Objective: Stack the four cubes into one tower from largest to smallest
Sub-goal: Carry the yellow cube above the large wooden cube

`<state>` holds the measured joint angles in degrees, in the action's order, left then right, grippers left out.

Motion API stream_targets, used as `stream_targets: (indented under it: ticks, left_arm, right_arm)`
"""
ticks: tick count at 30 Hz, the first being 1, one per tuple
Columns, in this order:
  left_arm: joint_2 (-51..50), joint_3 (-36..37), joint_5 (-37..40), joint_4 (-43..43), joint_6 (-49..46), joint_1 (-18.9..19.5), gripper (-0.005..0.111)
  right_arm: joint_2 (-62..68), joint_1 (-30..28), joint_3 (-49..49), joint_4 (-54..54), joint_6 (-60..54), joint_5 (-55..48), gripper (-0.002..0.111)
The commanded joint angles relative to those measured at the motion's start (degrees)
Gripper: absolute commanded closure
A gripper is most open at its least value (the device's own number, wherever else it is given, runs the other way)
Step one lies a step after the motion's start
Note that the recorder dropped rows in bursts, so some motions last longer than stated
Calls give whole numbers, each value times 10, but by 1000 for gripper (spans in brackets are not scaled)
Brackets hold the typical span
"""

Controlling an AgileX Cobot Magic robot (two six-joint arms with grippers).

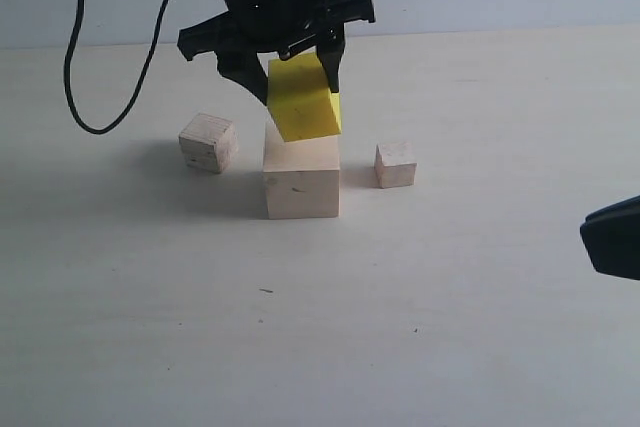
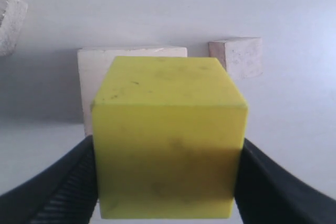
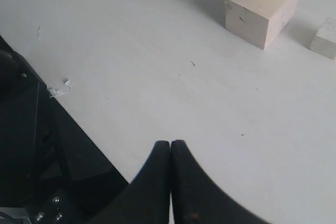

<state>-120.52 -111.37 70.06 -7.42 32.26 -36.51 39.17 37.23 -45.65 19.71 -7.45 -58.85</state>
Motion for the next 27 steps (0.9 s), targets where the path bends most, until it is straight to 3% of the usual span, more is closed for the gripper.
stream_targets:
  ticks: [1,8,17,27]
  left_arm:
    - [-1,-4,-1,-3,-3,0,107]
    - [17,21,-1,-13,-50,-7,107]
    - [91,21,-1,13,-29,-7,107]
    - [39,21,-1,11,-27,-6,107]
  right_arm:
    - [-5,1,2,-2,-5,2,108]
    - [-5,1,3,-2,-5,2,108]
    - [-5,1,3,-4,-6,3,108]
    - [-5,1,3,1,-9,2,108]
